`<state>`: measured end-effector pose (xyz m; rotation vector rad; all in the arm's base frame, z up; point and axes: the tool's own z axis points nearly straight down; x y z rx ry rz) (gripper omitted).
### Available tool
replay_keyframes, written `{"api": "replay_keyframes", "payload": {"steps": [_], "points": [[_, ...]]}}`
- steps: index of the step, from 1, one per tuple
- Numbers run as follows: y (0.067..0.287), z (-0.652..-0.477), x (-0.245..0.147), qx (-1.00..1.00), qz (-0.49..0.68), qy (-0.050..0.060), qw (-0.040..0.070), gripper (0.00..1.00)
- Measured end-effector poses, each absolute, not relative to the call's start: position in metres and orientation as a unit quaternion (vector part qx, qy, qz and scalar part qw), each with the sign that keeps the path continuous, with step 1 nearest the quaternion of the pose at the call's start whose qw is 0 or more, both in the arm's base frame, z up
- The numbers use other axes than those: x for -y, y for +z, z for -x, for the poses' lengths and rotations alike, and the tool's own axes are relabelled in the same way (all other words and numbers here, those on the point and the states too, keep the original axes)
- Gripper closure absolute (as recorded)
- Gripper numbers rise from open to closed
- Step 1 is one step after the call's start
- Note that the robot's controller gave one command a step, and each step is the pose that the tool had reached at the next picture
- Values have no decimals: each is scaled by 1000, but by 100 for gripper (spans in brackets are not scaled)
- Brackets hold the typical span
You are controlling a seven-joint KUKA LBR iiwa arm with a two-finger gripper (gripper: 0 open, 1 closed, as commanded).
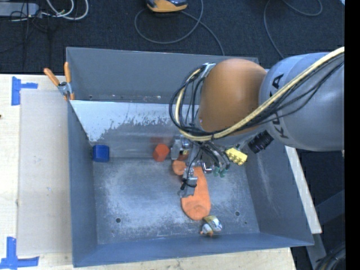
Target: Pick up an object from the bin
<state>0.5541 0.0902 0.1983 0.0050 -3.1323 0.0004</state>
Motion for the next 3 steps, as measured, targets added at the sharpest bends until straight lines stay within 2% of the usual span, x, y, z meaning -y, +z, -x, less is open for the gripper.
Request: {"api": "replay_keyframes", "payload": {"steps": [2, 3], "points": [[200, -555, -88, 1000, -2, -1, -1, 0], [186, -545, -65, 1000, -29, 2, 10, 0]]}}
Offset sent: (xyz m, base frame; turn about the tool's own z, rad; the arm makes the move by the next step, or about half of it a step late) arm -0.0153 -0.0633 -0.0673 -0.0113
